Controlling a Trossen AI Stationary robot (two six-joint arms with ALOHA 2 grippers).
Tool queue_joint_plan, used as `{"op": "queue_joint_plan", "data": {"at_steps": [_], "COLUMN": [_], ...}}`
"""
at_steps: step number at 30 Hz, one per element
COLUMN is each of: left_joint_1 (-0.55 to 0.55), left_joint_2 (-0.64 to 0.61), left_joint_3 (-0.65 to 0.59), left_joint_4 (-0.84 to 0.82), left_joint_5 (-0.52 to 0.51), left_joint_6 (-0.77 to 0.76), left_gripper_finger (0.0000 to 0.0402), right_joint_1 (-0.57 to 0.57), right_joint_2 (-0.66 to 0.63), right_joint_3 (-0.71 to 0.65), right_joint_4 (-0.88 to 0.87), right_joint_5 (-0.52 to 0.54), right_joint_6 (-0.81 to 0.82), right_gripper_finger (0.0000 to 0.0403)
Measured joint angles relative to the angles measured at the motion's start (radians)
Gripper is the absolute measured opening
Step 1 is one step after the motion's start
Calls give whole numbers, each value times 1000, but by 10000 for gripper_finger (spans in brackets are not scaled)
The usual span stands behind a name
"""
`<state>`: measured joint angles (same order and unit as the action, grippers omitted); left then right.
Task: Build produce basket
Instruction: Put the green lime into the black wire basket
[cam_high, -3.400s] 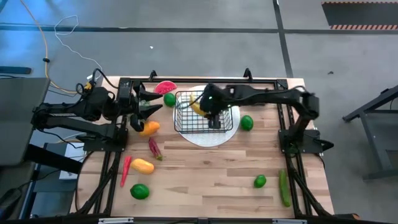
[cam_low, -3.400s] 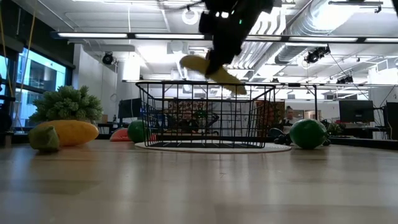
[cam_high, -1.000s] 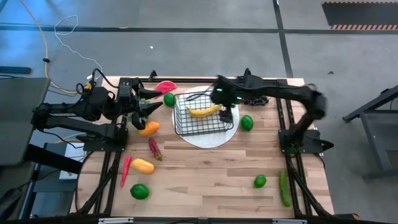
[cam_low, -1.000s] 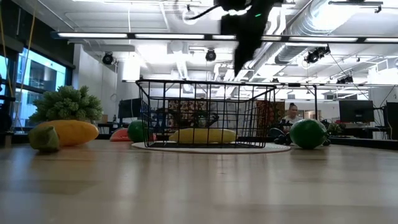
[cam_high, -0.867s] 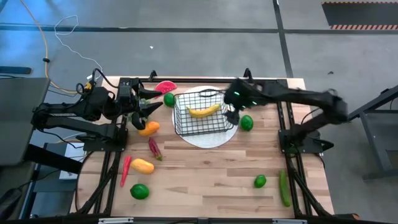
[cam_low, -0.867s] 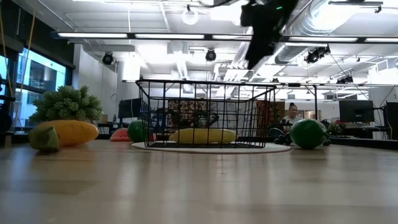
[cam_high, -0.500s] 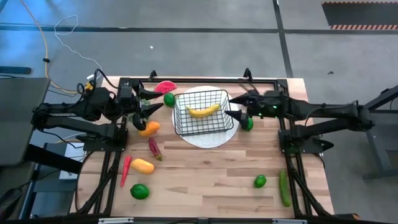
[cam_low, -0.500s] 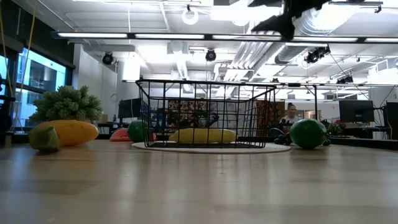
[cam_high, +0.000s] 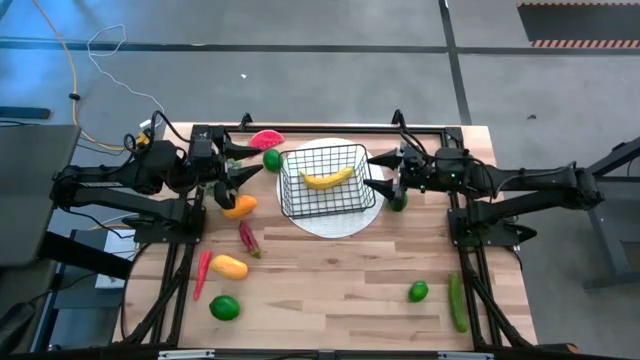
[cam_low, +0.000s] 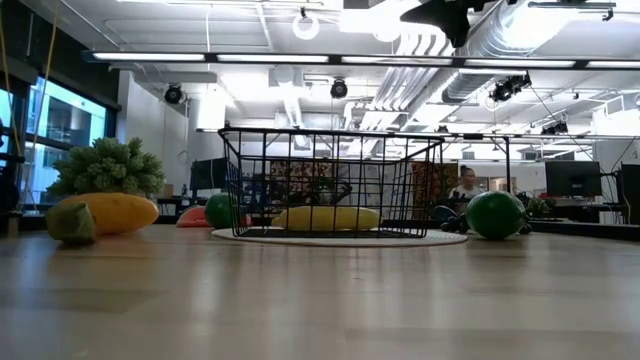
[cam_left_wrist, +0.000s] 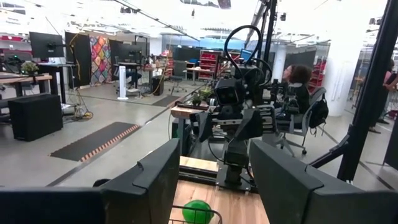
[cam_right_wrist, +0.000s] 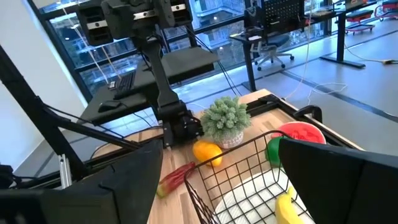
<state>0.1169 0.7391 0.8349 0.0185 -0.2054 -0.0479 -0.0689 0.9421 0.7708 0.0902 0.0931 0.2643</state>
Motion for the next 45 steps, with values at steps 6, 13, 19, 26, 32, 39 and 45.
{"op": "queue_joint_plan", "data": {"at_steps": [6, 13, 19, 26, 32, 39, 45], "left_joint_1": [0, 0, 0, 0, 0, 0, 0], "left_joint_2": [0, 0, 0, 0, 0, 0, 0], "left_joint_3": [0, 0, 0, 0, 0, 0, 0], "left_joint_4": [0, 0, 0, 0, 0, 0, 0], "left_joint_5": [0, 0, 0, 0, 0, 0, 1], "left_joint_6": [0, 0, 0, -1, -1, -1, -1], "left_gripper_finger": [184, 184, 184, 184, 184, 184, 184], "right_joint_1": [0, 0, 75, 316, 575, 739, 764], "right_joint_2": [0, 0, 24, 114, 203, 355, 462], "right_joint_3": [0, 4, 204, 326, 283, 261, 261], "right_joint_4": [0, -27, -718, -1250, -1236, -1222, -1126], "right_joint_5": [-8, -29, -93, -273, -313, -287, -252], "right_joint_6": [-27, 40, 332, 1063, 1567, 1914, 2006], "right_gripper_finger": [302, 302, 302, 302, 302, 302, 302]}}
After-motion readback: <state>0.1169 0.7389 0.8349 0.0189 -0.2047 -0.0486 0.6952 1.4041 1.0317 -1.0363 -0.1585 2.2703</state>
